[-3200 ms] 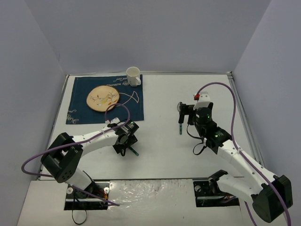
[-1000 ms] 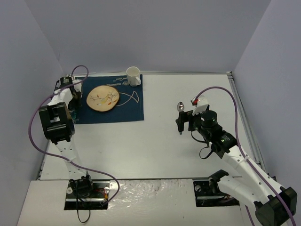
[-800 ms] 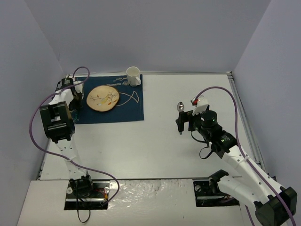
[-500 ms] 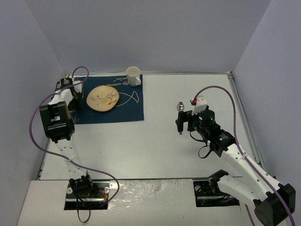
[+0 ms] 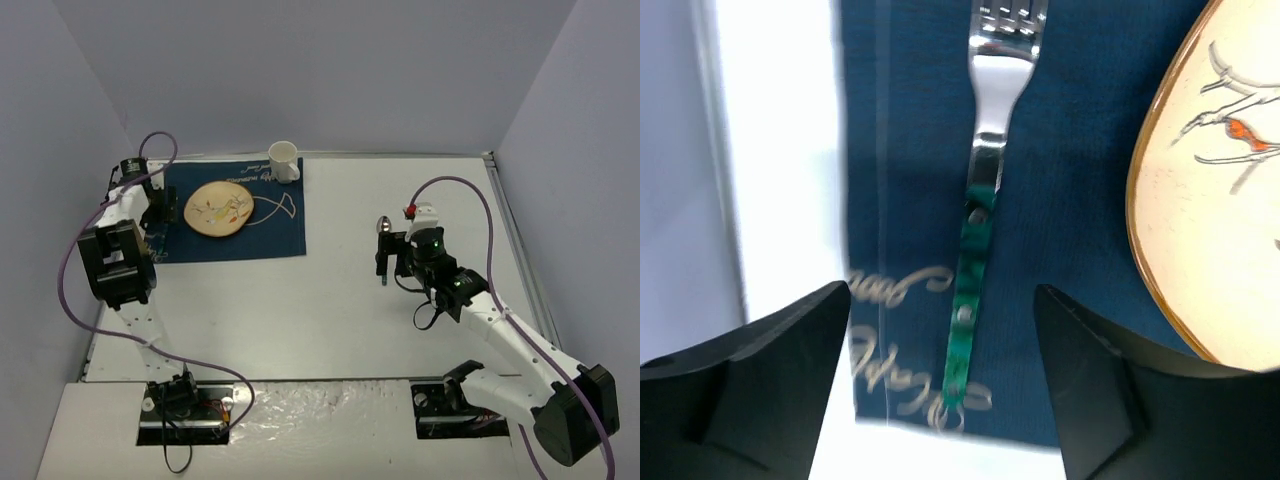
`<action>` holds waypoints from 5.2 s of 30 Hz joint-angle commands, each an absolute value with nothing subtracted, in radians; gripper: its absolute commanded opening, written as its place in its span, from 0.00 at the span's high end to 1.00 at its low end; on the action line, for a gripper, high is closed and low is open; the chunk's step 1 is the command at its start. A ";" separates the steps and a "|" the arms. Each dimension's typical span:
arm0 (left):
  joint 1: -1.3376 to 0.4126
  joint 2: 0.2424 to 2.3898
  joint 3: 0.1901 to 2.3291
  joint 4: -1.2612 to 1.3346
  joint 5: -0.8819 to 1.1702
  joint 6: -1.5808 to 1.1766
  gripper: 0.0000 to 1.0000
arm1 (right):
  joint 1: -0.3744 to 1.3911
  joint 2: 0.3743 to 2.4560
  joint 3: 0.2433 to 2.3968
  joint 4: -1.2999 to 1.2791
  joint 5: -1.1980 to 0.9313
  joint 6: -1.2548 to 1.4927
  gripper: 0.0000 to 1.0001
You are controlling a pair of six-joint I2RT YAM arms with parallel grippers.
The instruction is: Set the dinner table for one person
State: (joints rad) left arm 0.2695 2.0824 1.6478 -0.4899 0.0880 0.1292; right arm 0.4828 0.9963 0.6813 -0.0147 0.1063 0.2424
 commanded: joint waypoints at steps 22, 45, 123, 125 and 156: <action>0.120 1.082 1.219 -0.764 0.121 -0.345 0.03 | 0.433 1.636 0.932 0.056 0.252 0.392 0.48; 0.092 0.934 1.143 -0.879 0.133 -0.304 0.03 | 0.491 1.577 0.916 0.106 0.262 0.344 1.00; 0.032 1.021 1.218 -0.953 -0.059 -0.368 0.03 | 0.784 2.430 2.001 0.005 0.261 0.650 0.80; 0.031 1.021 1.221 -0.954 -0.058 -0.370 0.03 | 0.785 2.423 1.995 0.005 0.261 0.649 0.71; 0.032 0.793 1.295 -1.029 -0.084 -0.215 0.03 | 0.687 0.869 0.936 0.030 0.635 0.261 0.00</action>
